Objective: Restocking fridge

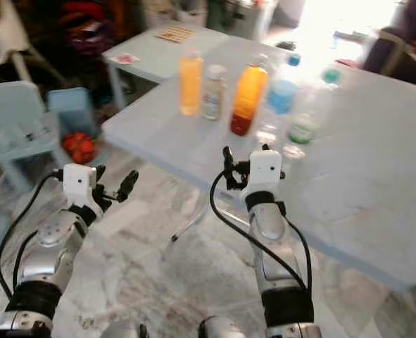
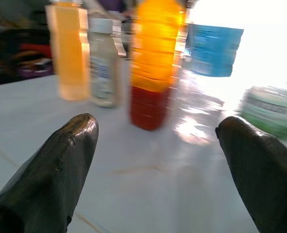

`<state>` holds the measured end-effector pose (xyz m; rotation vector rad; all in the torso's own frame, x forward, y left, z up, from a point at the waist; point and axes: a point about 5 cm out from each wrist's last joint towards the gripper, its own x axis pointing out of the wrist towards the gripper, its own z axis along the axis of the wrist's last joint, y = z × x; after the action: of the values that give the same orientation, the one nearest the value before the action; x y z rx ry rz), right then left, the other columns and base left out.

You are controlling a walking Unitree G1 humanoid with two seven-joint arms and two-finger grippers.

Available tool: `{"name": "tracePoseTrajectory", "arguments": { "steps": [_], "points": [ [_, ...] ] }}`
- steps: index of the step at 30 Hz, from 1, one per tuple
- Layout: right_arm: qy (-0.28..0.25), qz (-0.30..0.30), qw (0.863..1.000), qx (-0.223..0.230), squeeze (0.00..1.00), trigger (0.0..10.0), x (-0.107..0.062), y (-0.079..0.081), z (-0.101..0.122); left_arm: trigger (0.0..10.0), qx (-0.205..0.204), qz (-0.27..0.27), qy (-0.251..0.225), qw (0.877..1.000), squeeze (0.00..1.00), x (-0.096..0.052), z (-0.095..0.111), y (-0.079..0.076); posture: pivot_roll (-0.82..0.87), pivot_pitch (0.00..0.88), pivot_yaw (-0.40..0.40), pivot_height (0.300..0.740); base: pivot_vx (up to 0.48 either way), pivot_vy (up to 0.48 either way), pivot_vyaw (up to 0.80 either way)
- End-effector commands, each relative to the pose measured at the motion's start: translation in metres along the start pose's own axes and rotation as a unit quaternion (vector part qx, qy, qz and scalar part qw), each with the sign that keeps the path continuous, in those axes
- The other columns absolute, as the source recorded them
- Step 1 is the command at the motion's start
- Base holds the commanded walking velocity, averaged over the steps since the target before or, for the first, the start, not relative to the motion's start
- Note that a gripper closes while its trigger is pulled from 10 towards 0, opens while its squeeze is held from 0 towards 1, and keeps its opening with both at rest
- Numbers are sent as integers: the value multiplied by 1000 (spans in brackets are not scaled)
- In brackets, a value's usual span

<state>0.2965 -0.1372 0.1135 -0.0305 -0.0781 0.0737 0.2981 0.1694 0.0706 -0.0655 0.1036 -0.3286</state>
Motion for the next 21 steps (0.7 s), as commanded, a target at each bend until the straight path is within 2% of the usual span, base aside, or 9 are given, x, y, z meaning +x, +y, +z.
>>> {"name": "tracePoseTrajectory", "arguments": {
  "steps": [1, 13, 21],
  "points": [
    [-12, 3, 1000, -1, 0, 10000, 0, 3, 4, 10000, 1, -2, -4, 1000, 0, 0, 4, 1, 12, 16, -6, 740, 0, 0, -800],
    [-13, 7, 1000, -7, 0, 10000, 2, 4, 5, 10000, 1, -5, -3, 1000, 0, 1, 4, 0, 13, 13, -7, 740, 0, 0, -800],
    [-25, 12, 1000, 1, 0, 10000, 2, 7, 10, 10000, 0, -10, -2, 1000, 0, 0, 3, -1, 12, 13, -4, 740, 255, 0, -684]
  ]
}}
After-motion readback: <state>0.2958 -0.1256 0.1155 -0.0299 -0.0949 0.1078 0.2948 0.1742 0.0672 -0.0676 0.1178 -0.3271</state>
